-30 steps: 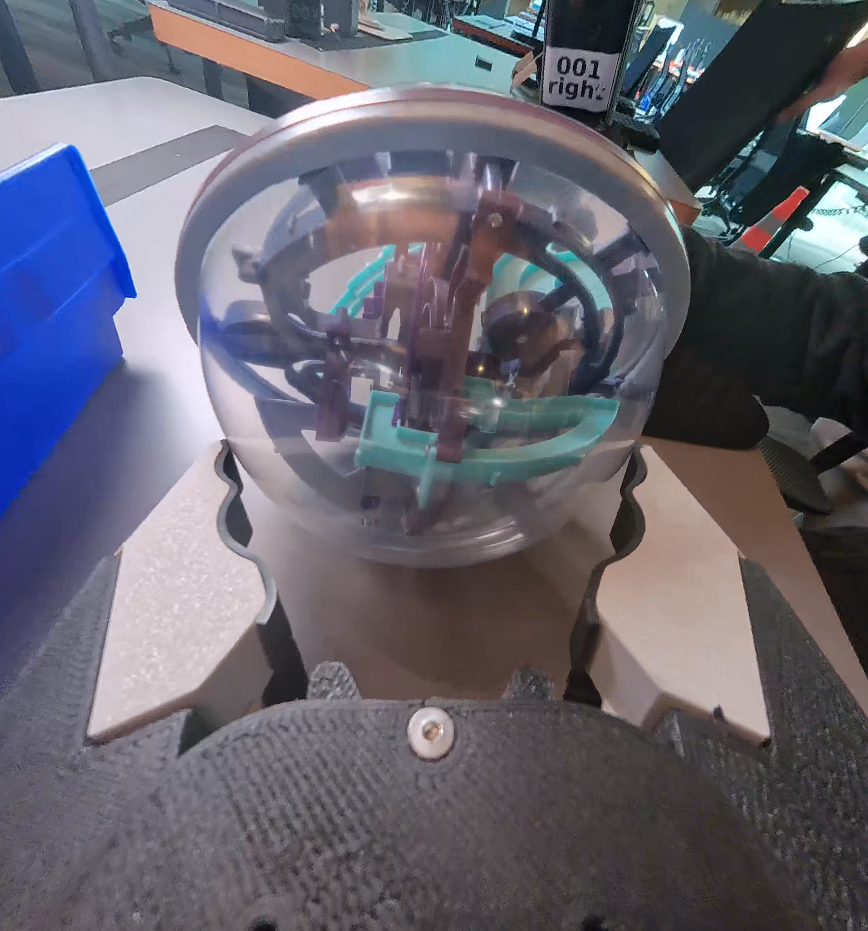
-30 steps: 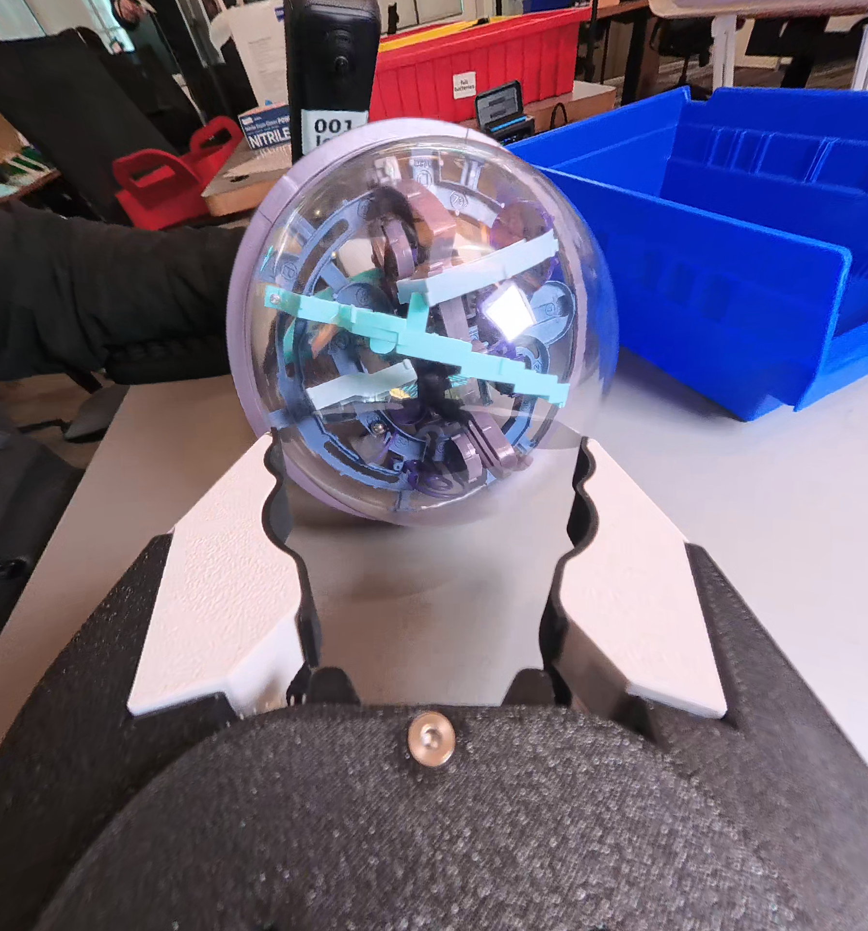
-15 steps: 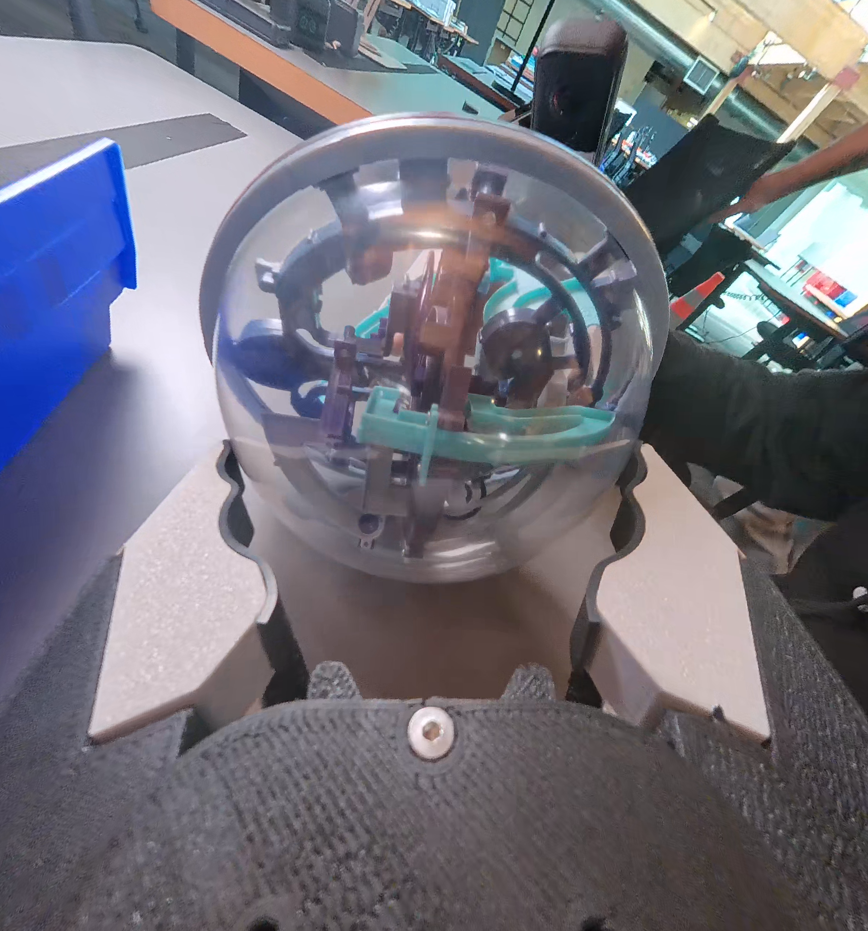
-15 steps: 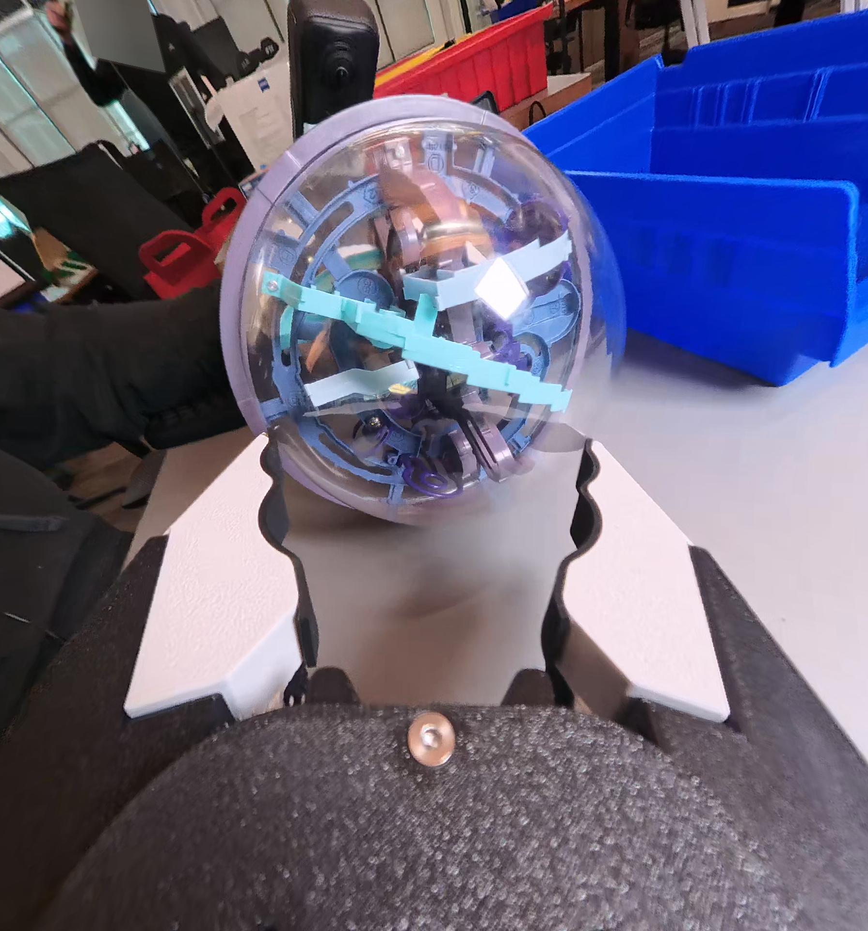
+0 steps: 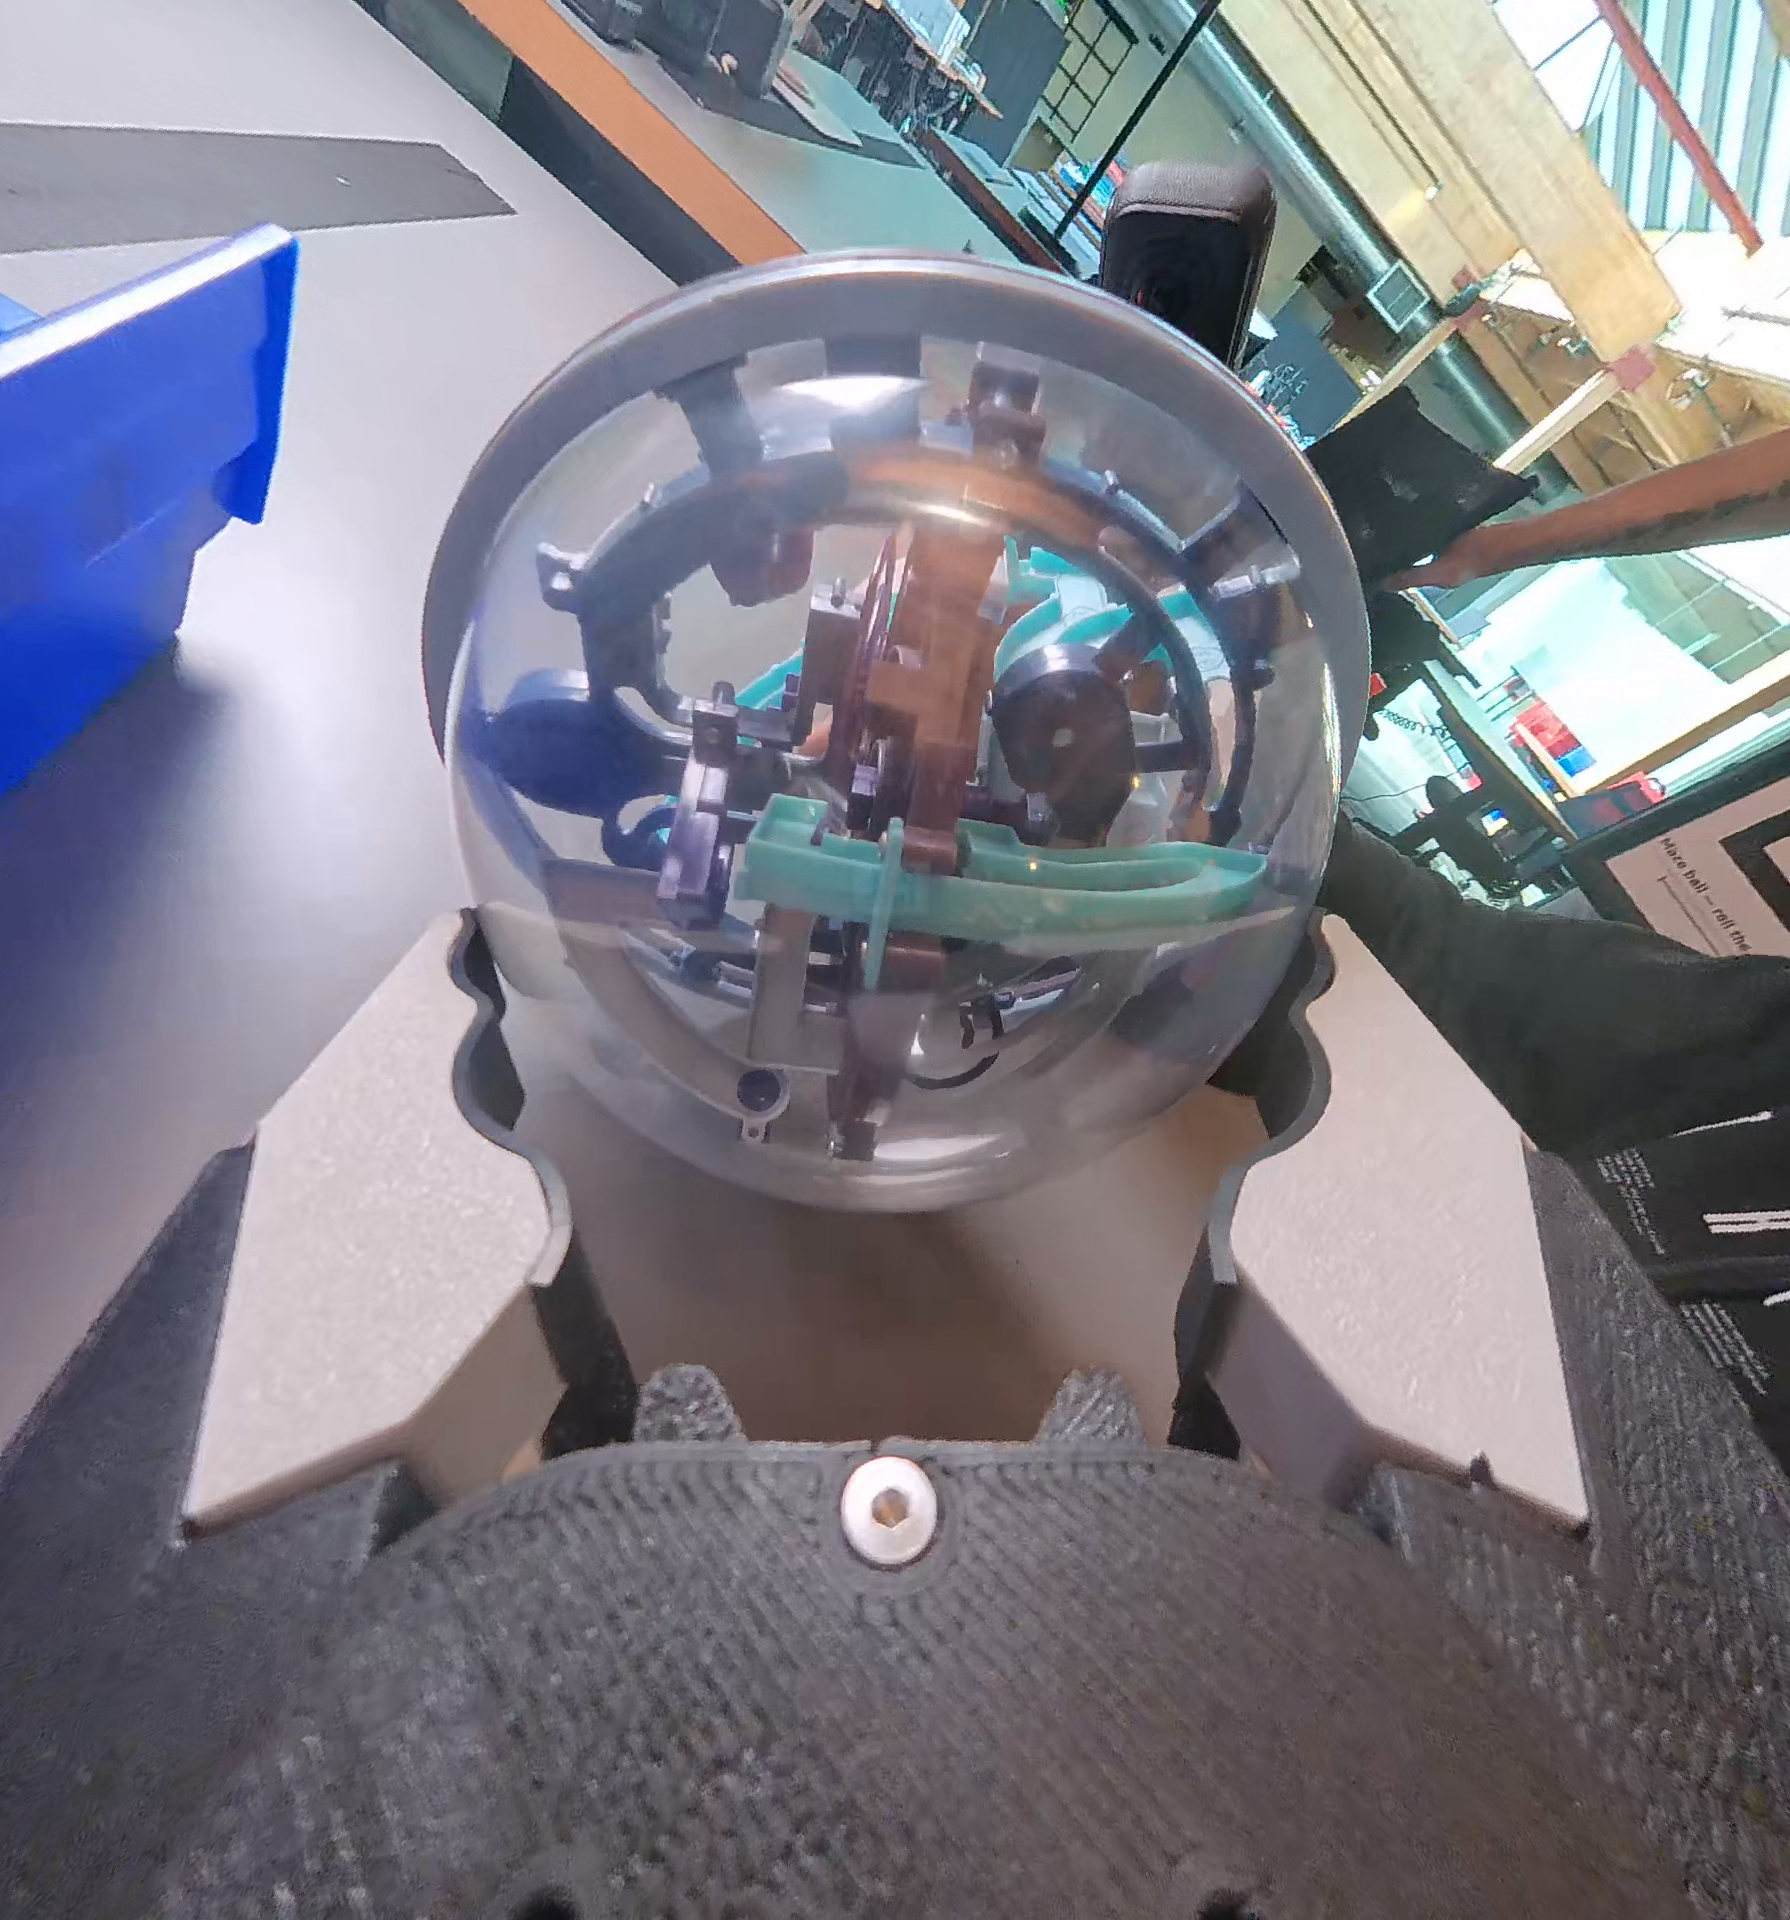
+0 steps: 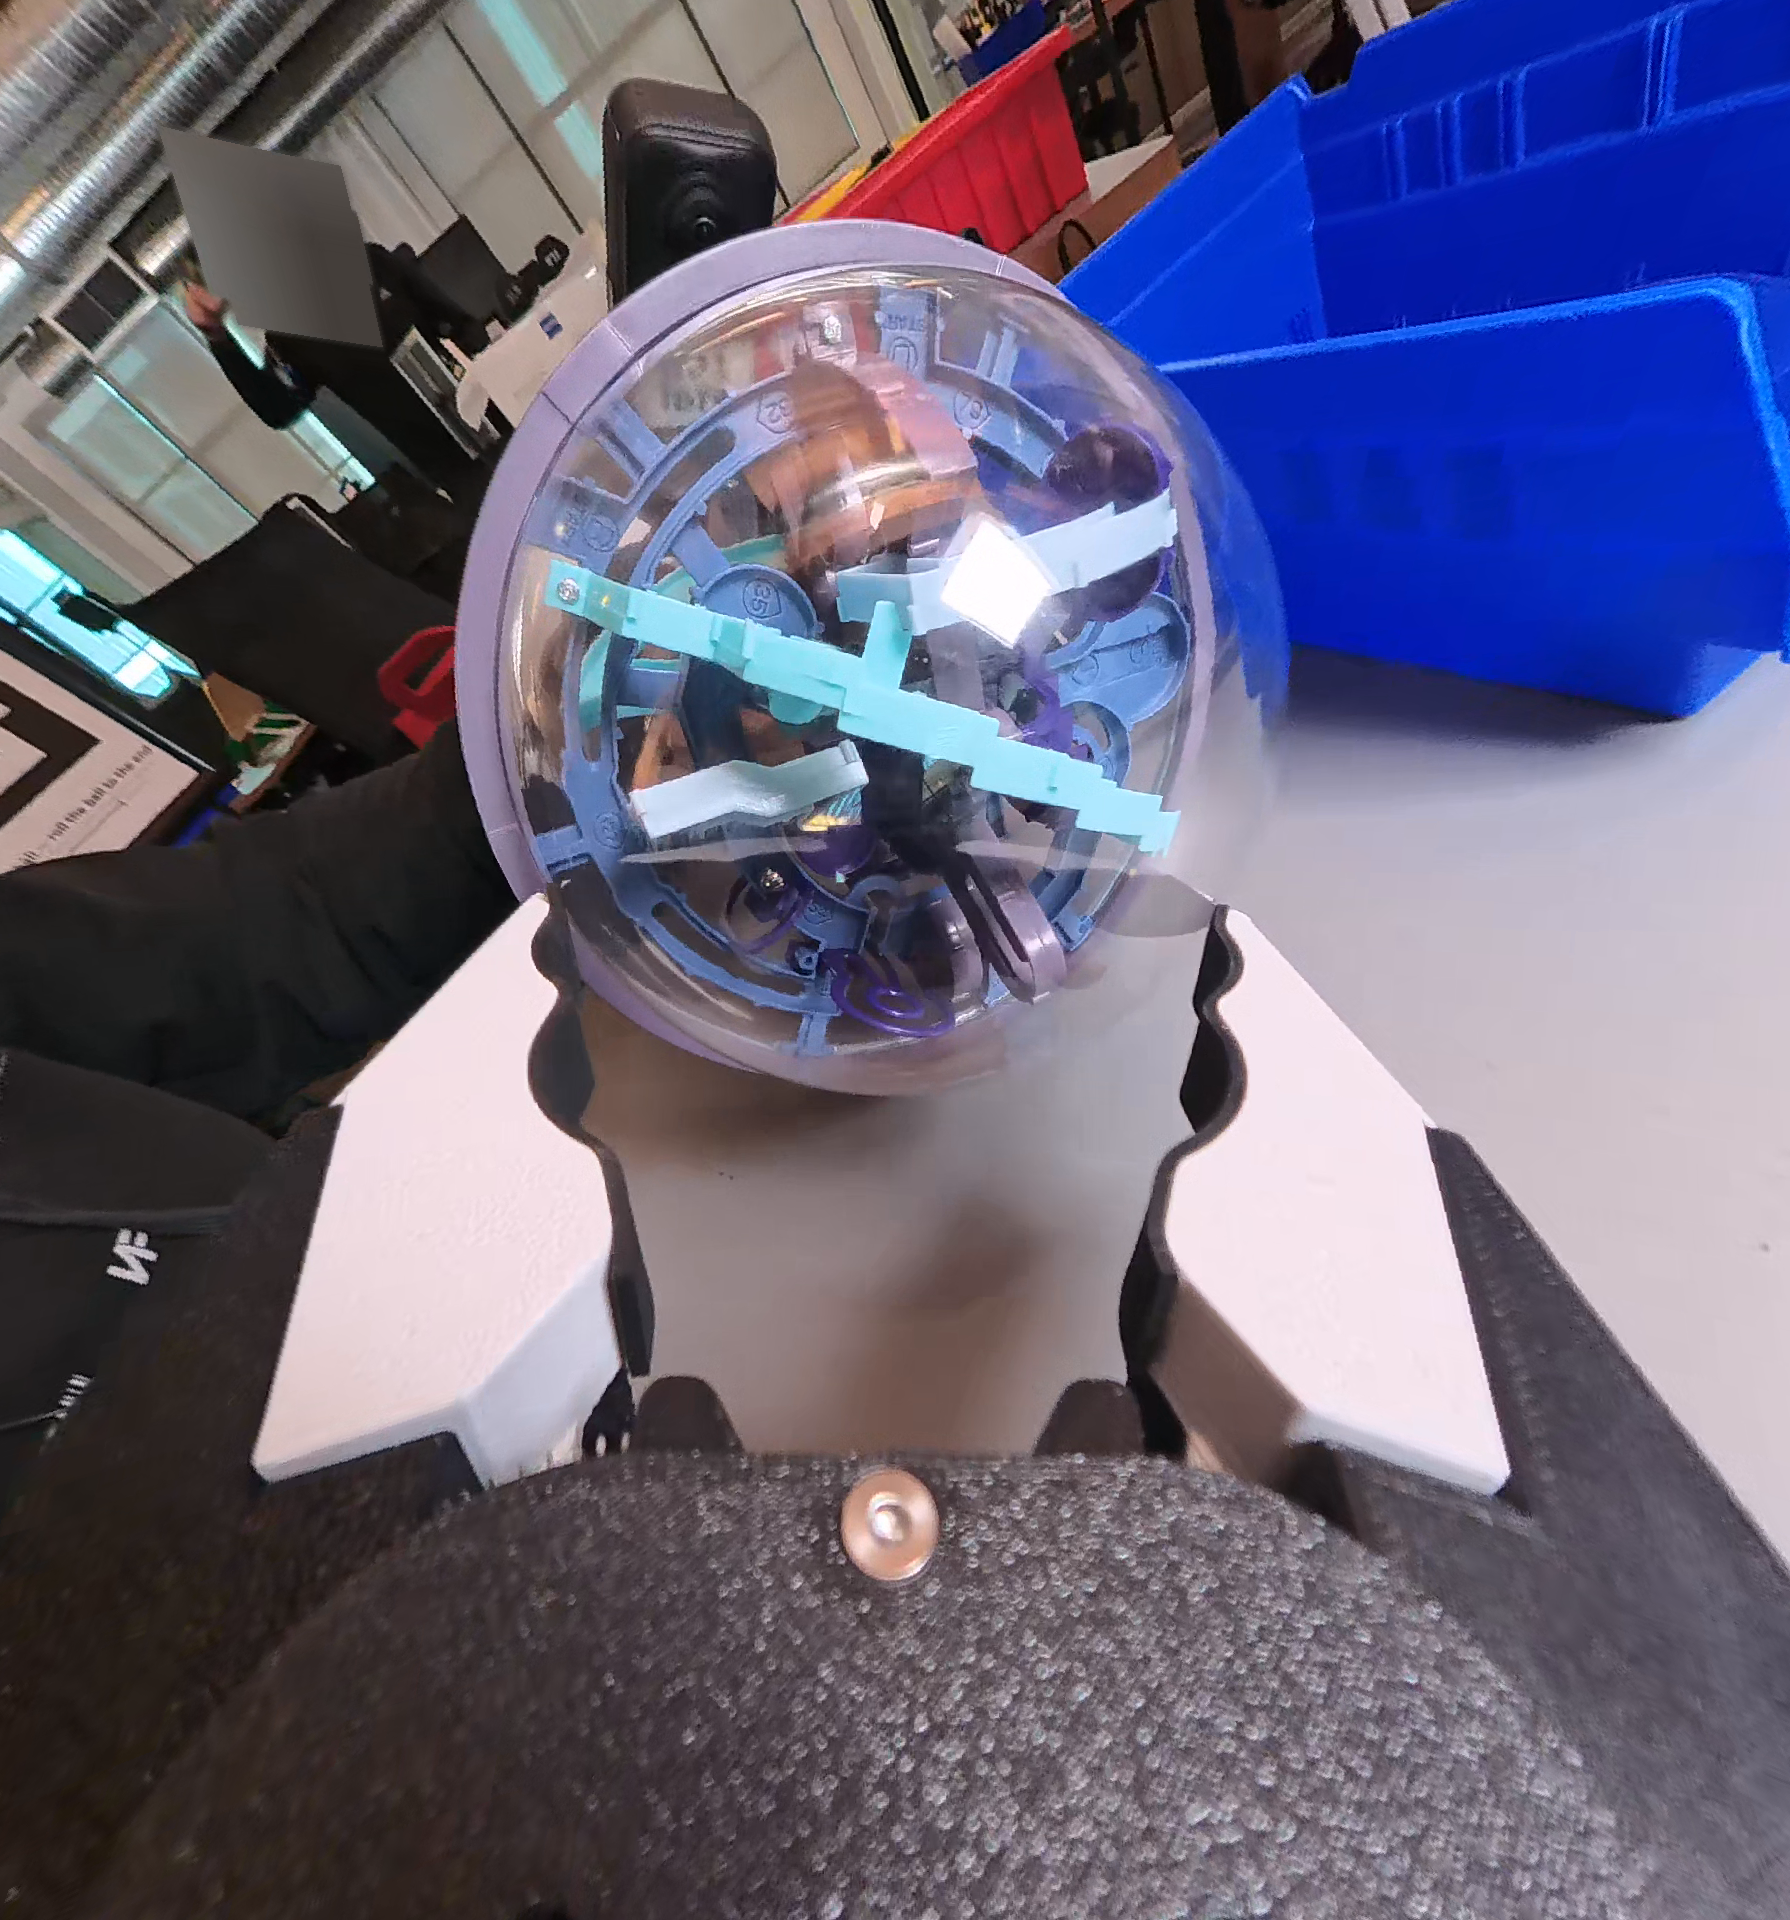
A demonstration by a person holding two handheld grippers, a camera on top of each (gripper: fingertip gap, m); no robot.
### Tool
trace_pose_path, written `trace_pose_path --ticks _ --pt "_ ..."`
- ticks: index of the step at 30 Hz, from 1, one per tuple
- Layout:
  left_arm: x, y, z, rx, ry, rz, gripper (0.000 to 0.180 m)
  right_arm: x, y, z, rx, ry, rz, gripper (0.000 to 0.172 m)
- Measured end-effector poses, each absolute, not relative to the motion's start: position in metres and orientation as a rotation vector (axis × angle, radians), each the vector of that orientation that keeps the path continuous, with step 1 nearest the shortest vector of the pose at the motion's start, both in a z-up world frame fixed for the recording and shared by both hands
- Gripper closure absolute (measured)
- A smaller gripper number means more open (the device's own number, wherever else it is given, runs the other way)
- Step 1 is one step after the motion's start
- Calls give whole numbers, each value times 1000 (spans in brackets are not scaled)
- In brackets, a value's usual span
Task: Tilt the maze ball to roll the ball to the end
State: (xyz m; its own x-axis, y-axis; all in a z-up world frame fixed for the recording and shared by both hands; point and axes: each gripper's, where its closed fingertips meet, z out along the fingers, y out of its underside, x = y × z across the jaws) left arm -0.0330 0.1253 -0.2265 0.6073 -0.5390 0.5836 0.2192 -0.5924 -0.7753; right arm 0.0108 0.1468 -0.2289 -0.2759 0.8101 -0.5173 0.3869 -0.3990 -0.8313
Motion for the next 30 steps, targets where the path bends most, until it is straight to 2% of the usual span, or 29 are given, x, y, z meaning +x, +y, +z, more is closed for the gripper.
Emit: trace_pose_path --ticks 17,30 --pt "-40 119 -188 -2004 290 -948 36 3 139 -199 -1513 -1421 1801 55" --pt "-44 114 -183 -2012 316 -942 36 0 131 -197 -1520 -1439 1783 55"
